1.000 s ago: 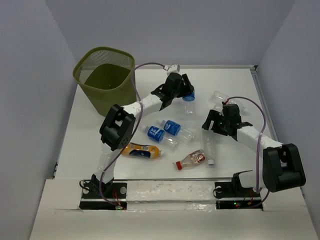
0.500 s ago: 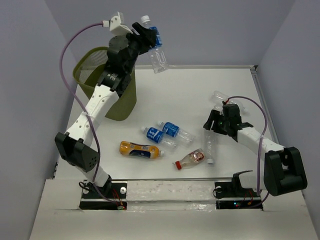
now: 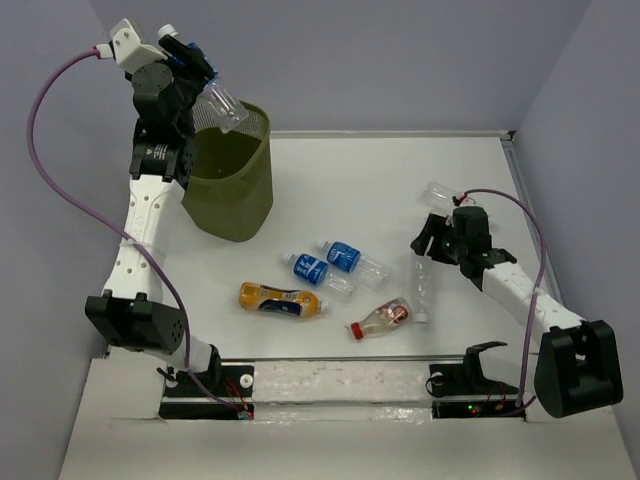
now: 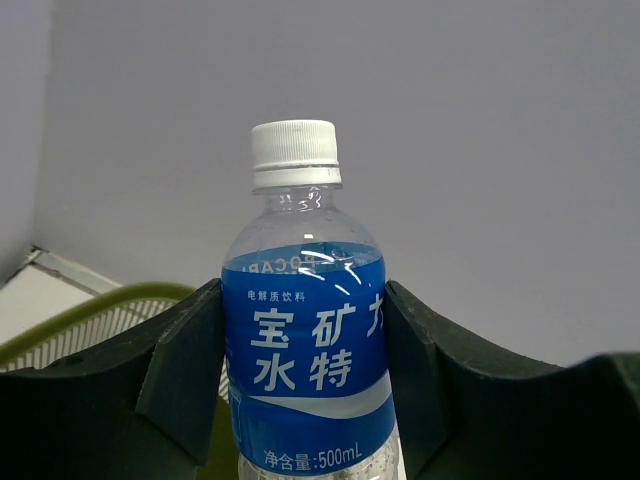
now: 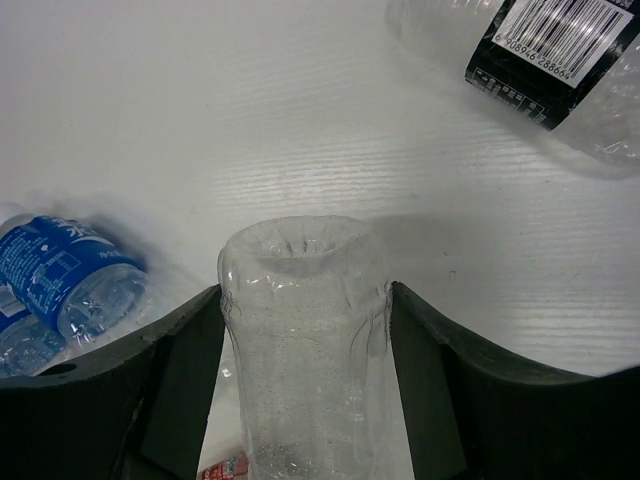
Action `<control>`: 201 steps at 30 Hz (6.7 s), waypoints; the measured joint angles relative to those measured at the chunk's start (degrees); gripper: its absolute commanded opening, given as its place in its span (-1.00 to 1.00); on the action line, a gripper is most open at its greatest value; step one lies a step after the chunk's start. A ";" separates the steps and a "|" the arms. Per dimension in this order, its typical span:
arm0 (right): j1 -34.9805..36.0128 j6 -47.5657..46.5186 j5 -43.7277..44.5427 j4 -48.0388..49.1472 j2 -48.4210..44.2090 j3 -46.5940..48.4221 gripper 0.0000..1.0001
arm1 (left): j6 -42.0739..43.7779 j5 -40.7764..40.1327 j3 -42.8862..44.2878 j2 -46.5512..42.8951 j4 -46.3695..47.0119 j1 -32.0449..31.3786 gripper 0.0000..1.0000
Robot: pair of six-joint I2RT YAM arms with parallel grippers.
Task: Put the plastic bottles in the bin
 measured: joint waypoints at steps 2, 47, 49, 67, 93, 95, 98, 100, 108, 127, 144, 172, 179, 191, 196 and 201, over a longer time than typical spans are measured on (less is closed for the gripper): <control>0.00 -0.04 0.37 -0.37 -1.07 0.00 -0.32 | 0.94 -1.70 0.00 0.20 0.00 1.42 -0.13; 33.48 -4.59 5.77 7.32 29.24 72.26 -0.47 | -9.62 13.70 -48.89 -49.86 -16.37 -2.12 0.98; 34.12 -4.66 6.21 9.29 37.38 84.87 -0.47 | -10.56 14.58 -51.06 -52.13 -21.35 -2.12 0.98; 36.41 -8.20 10.78 31.89 75.95 113.74 0.95 | -19.21 32.26 -67.17 -48.98 -38.73 -8.98 0.98; 35.56 -17.68 -10.91 9.22 6.49 24.92 0.95 | -30.93 19.15 -72.67 -44.52 -35.45 -14.45 0.98; 35.56 -17.20 -12.00 7.06 6.08 20.28 0.95 | -32.74 16.98 -73.26 -44.35 -34.16 -14.45 0.98; 35.56 -16.17 -12.15 4.31 4.81 16.06 0.95 | -35.01 14.12 -73.50 -43.52 -31.63 -14.45 0.98; 35.56 -15.28 -11.37 3.02 3.61 14.32 0.95 | -36.00 12.37 -73.50 -42.47 -30.14 -14.47 0.98; 35.56 -12.94 -9.25 2.05 -2.16 8.57 0.94 | -36.74 8.41 -74.07 -35.39 -23.28 -14.51 0.98; 35.47 -16.98 4.17 -6.14 13.68 20.61 0.80 | -32.33 5.38 -74.25 -28.48 -17.51 -14.86 -0.15; 32.85 -24.50 7.74 -15.08 32.24 34.47 0.67 | -20.96 3.15 -59.54 -42.75 -28.70 -14.86 -0.21; 25.42 -28.20 7.45 -16.83 43.17 40.89 -0.15 | 1.90 -15.02 -4.50 -10.80 -12.17 -6.27 -0.19; 25.38 -27.30 9.29 -15.67 36.48 39.21 -0.26 | 8.20 -22.40 0.59 -3.28 -9.22 -2.86 -0.17; 25.38 -23.65 12.09 -14.34 22.60 35.76 -0.35 | 17.90 -33.29 -4.55 0.59 -0.13 -2.69 0.02; 25.38 -22.56 12.24 -12.87 16.85 35.01 -0.36 | 20.90 -35.28 -8.74 0.66 3.30 -2.69 0.50; 25.38 -21.59 12.20 -11.93 13.09 34.75 -0.43 | 21.73 -35.58 -10.12 0.66 4.50 -2.73 0.98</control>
